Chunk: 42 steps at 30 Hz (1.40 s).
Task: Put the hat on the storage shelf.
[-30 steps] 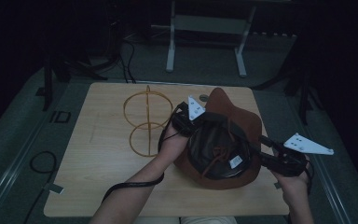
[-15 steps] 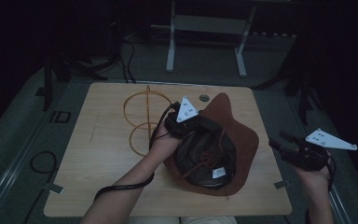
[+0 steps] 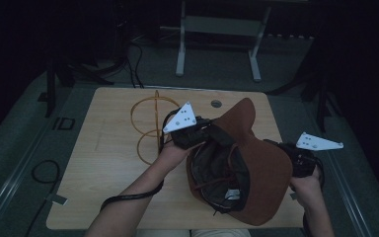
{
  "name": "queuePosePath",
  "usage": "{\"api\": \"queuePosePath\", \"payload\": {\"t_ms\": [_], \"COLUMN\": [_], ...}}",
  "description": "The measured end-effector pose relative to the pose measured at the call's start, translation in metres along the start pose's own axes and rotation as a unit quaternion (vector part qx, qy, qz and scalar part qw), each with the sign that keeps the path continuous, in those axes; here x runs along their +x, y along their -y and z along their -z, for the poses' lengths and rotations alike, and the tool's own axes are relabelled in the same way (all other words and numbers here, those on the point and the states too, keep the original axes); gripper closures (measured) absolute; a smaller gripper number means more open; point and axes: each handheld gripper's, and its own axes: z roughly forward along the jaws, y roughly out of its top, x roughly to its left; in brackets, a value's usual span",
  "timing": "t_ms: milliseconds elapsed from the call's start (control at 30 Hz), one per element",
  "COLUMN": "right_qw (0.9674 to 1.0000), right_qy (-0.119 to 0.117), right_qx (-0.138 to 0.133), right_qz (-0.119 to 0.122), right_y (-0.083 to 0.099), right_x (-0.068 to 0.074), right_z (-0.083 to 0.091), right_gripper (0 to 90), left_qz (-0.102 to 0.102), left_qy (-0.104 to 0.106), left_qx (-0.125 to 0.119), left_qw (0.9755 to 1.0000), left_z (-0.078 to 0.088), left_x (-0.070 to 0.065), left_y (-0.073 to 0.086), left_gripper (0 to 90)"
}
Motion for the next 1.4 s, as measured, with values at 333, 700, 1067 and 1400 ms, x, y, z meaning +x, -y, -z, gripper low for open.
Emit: {"api": "queuePosePath", "payload": {"t_ms": [333,700,1067,1400], "right_qw": [0.9964,0.9931,0.9916,0.9929], "right_qy": [-0.079,-0.114,-0.126,-0.104], "right_qx": [-0.031,-0.026,-0.024,-0.056], "right_qz": [-0.001,-0.003,0.014,-0.004], "right_y": [-0.022,-0.033,-0.035,-0.04], "right_x": [0.025,0.038,0.039,0.025], "right_z": [-0.03,-0.064,-0.062,-0.039], "right_gripper": [34.1,59.5,87.2,87.6], "left_qz": [0.023,-0.01,-0.026,-0.017], "left_qy": [-0.003,0.012,0.012,-0.012], "left_qx": [-0.026,-0.007,0.005,0.035], "left_qw": [0.9994,0.9998,0.9996,0.9992], "left_z": [-0.006,-0.016,-0.013,-0.002], "left_x": [-0.008,-0.024,-0.023,-0.02], "left_y": [-0.003,-0.003,-0.006,-0.014], "left_gripper": [86.4,86.3,82.8,61.8]}}
